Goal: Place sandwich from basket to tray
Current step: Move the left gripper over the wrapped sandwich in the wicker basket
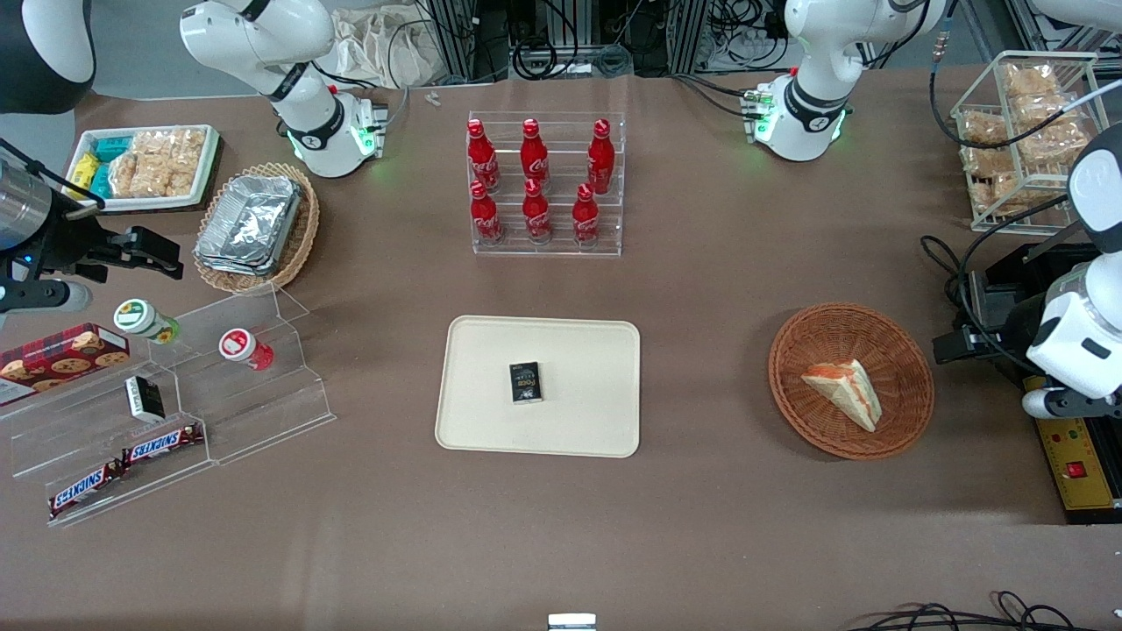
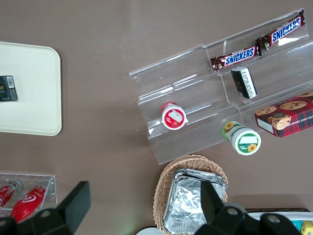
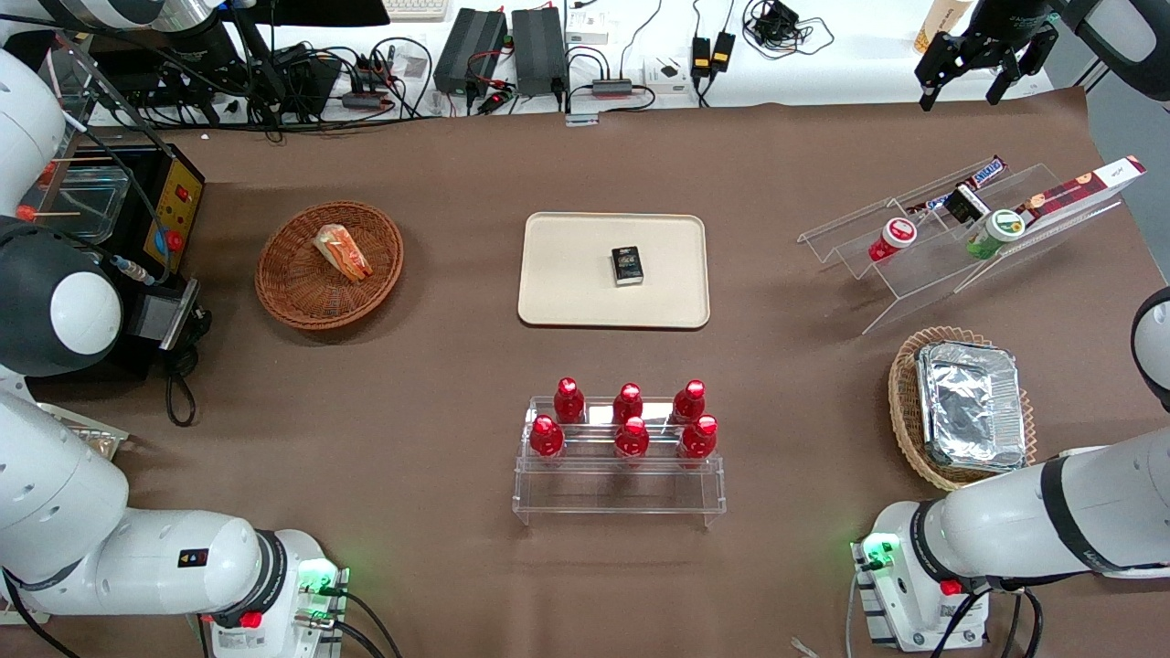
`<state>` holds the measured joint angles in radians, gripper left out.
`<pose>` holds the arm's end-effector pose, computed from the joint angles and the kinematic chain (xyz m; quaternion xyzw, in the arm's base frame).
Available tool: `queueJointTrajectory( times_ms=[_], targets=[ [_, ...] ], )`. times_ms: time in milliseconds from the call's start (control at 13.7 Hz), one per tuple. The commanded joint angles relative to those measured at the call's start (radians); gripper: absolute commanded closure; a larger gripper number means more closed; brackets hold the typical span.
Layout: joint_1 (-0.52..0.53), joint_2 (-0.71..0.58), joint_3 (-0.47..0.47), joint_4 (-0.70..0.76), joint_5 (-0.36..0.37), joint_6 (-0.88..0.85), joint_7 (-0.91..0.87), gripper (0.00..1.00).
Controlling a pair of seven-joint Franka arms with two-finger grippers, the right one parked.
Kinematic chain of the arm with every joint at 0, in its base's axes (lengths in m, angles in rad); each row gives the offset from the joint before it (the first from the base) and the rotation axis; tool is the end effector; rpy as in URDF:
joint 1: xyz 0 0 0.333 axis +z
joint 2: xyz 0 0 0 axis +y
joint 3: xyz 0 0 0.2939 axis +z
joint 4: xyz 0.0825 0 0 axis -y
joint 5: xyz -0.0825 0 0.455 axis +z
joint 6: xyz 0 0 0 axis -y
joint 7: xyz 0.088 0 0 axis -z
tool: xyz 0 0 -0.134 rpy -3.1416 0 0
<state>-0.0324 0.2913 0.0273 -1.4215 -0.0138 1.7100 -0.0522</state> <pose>0.7131 -0.0072 0.4739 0.9997 0.0239 -0.0014 0.0029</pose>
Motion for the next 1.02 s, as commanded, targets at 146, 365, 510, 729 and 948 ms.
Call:
queueJointTrajectory(
  times_ms=[146,365,510,729,948],
  targets=[
    [0.000,-0.014,-0.003,0.010,0.015,-0.047,-0.005,0.00],
    [0.002,-0.011,-0.003,-0.019,0.015,-0.050,-0.009,0.00],
    [0.002,-0.015,-0.001,-0.114,0.017,-0.026,-0.082,0.00],
    [0.003,-0.033,-0.001,-0.290,0.002,0.152,-0.305,0.00],
    [0.002,-0.060,-0.003,-0.459,-0.003,0.362,-0.460,0.00]
  ],
)
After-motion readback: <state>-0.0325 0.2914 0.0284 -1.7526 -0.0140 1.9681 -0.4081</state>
